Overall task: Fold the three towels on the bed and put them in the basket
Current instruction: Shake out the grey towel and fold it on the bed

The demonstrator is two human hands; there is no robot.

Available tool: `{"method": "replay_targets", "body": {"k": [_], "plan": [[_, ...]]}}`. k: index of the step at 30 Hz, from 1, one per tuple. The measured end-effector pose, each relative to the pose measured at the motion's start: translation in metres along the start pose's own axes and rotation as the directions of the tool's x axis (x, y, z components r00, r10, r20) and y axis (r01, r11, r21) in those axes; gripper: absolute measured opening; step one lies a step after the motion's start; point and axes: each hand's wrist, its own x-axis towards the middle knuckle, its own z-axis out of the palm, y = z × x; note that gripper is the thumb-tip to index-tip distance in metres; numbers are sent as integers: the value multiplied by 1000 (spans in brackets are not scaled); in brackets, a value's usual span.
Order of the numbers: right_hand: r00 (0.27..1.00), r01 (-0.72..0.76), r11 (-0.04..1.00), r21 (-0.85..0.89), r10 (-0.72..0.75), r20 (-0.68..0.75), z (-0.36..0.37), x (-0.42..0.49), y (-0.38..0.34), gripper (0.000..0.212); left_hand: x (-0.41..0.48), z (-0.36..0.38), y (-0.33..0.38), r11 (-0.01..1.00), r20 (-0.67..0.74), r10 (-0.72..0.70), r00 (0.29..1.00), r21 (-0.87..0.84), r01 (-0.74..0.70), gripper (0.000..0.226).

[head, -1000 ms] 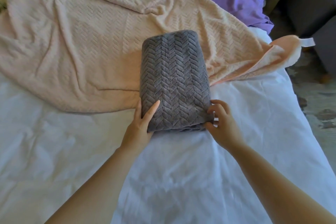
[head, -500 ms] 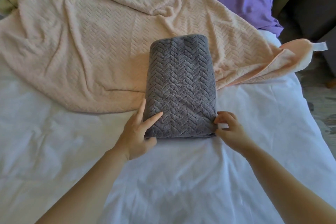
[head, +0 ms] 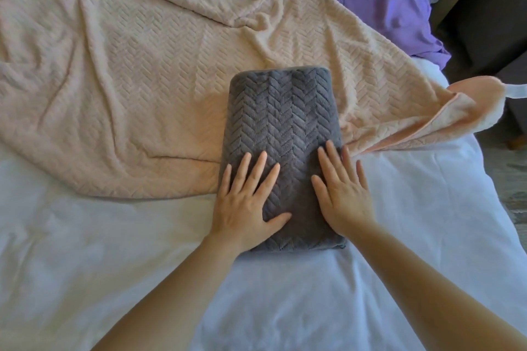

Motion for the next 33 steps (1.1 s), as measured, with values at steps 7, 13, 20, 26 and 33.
{"method": "replay_targets", "body": {"k": [7,13,20,26,33], "plan": [[983,173,979,-110,-165,81,-6,76,-13,63,12,-1,-4,999,70,-34,997,5,33,120],[985,150,986,74,-143,-94,-6,88,-3,61,28,-6,-12,997,7,-50,999,-63,50,112],[991,79,996,-35,-75,111,-8,140,-10,59,103,-8,-34,994,80,-114,990,11,113,88],[975,64,998,24,-57,-217,-10,147,-8,53,117,-13,-28,978,-6,-203,979,-39,203,87],[937,-279,698,660,349,27,-26,199,-6,58,217,-24,-104,686,127,-458,880,-579,440,58]]}}
